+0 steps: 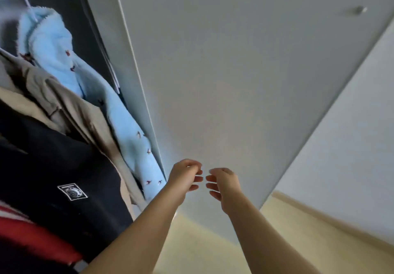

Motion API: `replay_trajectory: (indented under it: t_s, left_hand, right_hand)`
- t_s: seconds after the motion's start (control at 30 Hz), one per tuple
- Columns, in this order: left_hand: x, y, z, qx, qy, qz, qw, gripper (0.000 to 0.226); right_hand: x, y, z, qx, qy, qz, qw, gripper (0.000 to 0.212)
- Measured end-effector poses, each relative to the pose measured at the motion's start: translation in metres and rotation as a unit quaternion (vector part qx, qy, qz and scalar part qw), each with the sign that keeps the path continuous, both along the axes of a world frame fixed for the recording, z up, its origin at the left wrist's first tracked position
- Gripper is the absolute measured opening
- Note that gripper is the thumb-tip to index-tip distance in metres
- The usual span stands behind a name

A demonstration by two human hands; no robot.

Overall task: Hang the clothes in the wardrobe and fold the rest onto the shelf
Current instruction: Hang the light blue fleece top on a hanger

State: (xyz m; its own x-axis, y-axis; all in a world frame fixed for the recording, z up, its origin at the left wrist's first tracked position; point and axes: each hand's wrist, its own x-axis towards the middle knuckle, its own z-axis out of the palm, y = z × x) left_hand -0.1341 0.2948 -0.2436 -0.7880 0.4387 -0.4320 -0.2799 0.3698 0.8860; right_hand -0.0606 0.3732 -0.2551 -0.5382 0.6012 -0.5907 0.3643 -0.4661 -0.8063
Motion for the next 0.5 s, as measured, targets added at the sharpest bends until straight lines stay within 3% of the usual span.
replay_trajectory:
  t_s: [0.27, 0.5]
  left_hand:
    - [0.188, 0.072, -0.036, -0.023, -0.056, -0.11, 0.992, 0.011]
    - [0.405, 0.14, -0.037, -0.025, -0.105, -0.267, 0.958, 0.009]
  right_hand:
    - [0.217, 0.05, -0.043, -0.055, -0.036, -0.162, 0.985, 0.009]
    - [0.457, 0.082, -0.047, -0.064, -0.041, -0.351, 0.933, 0.007]
